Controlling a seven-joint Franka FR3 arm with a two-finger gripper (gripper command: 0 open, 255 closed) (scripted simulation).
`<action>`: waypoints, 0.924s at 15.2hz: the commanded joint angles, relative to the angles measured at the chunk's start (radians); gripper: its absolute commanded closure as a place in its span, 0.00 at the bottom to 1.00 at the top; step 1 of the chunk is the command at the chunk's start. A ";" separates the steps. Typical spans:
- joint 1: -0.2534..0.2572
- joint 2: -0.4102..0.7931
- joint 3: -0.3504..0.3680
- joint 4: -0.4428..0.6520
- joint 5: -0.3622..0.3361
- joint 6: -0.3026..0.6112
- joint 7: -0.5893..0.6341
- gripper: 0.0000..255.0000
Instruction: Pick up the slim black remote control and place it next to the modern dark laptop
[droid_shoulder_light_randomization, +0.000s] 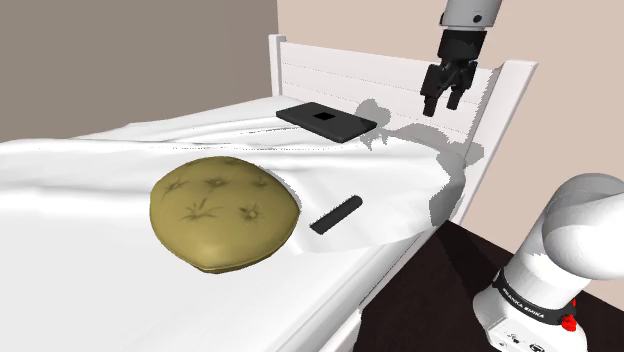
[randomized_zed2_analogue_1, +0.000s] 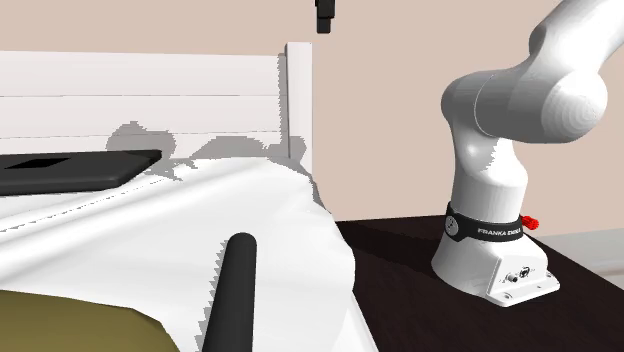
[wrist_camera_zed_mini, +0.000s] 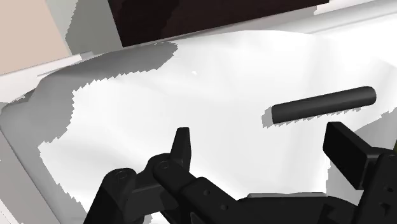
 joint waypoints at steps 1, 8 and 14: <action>0.000 0.000 0.000 0.000 0.000 0.000 0.000 0.00; -0.067 -0.039 0.233 -0.181 0.106 0.175 0.455 0.00; -0.139 0.058 0.456 -0.232 0.182 0.342 0.850 0.00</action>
